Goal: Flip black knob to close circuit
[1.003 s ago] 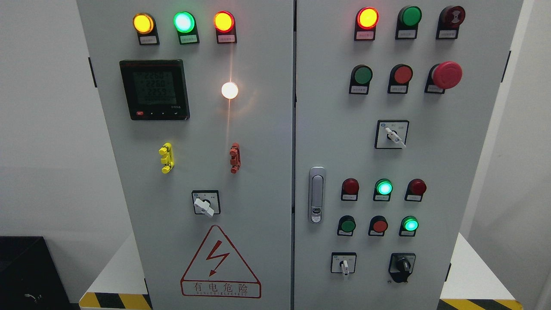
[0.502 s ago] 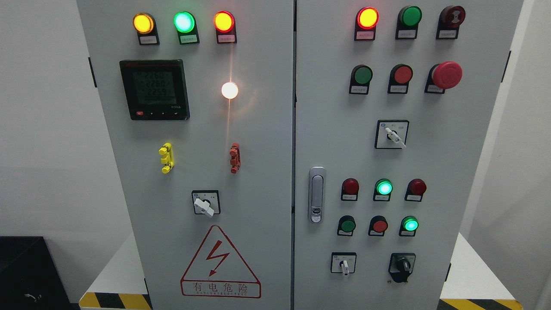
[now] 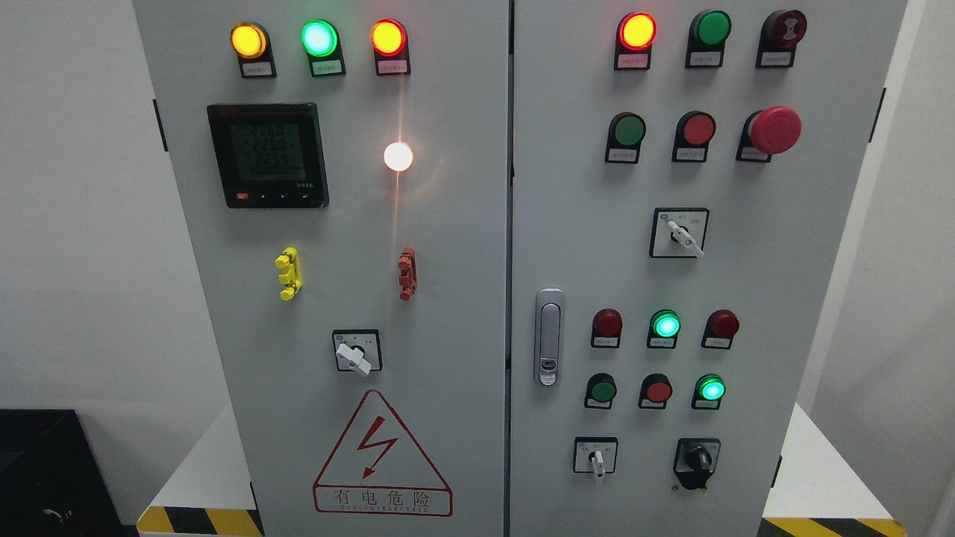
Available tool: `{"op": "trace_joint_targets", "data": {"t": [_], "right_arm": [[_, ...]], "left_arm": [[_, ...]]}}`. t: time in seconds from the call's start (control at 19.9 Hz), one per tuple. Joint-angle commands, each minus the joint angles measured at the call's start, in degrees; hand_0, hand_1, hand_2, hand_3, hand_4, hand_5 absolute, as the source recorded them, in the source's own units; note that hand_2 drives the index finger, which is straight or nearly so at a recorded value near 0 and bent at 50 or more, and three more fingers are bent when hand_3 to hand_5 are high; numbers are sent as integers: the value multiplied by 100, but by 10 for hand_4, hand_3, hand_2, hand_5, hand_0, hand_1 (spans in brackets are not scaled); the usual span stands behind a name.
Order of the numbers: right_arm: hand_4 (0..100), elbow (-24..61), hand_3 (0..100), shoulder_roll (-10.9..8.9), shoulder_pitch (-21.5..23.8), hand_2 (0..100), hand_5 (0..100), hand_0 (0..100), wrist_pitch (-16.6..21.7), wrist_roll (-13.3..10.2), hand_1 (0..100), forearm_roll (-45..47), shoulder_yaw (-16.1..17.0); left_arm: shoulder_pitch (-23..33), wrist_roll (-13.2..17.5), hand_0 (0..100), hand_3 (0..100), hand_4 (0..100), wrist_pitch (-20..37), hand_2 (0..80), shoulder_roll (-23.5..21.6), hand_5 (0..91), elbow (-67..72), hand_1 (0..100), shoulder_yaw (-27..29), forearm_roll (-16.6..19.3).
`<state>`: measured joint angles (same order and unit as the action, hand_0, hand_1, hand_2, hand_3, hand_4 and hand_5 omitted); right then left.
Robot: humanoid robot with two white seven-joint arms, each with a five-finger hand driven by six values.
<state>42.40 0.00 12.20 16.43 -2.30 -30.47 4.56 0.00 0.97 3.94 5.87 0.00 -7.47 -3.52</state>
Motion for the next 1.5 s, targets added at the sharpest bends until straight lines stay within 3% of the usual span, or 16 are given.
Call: {"op": "trace_joint_targets", "data": {"t": [0.0, 0.2, 0.3, 0.65, 1.1, 1.45], "right_arm": [[694, 1287, 834, 9, -16, 692, 687, 0, -34, -481, 156, -1293, -122], [764, 1910, 919, 61, 19, 796, 798, 0, -288, -1009, 141, -2084, -130], [786, 2227, 940, 70, 28, 814, 826, 0, -446, -1088, 135, -2322, -130], [805, 3053, 958, 88, -33, 834, 857, 0, -948, -1097, 95, -2639, -87], [817, 3897, 966, 562, -279, 839, 860, 0, -1220, -1150, 95, -3158, 19], [825, 4284, 977, 694, -438, 852, 876, 0, -1484, -1115, 97, -3386, 19]], "left_arm": [[123, 0, 120, 0, 0, 2, 0, -7, 0, -132, 556, 0, 0], [123, 0, 120, 0, 0, 2, 0, 2, 0, -132, 556, 0, 0], [123, 0, 120, 0, 0, 2, 0, 1, 0, -132, 556, 0, 0], [123, 0, 120, 0, 0, 2, 0, 2, 0, -132, 556, 0, 0], [123, 0, 120, 0, 0, 2, 0, 2, 0, -132, 556, 0, 0], [123, 0, 120, 0, 0, 2, 0, -7, 0, -132, 556, 0, 0]]}}
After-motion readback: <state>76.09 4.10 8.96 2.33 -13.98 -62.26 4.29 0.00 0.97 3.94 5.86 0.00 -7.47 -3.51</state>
